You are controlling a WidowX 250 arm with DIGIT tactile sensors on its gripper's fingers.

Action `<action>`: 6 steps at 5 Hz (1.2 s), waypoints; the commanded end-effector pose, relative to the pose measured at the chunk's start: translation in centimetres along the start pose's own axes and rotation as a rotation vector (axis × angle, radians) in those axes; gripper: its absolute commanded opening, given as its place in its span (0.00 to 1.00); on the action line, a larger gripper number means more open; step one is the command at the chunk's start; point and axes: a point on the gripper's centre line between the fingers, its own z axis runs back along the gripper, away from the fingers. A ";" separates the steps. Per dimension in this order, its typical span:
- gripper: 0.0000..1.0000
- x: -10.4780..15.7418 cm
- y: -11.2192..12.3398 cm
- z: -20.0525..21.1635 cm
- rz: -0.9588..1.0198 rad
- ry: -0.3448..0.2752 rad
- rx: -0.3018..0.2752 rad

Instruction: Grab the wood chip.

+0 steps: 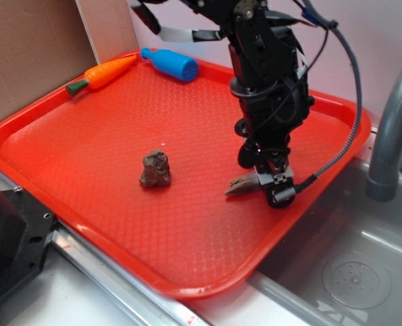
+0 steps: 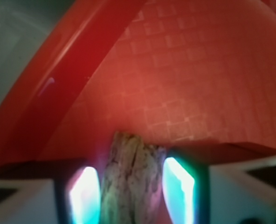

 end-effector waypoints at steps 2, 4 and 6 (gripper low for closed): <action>0.00 -4.4 4.0 7.8 0.149 0.056 -0.043; 0.00 -10.0 10.4 17.8 0.508 0.103 -0.045; 0.00 -13.7 11.5 22.7 0.701 0.094 0.012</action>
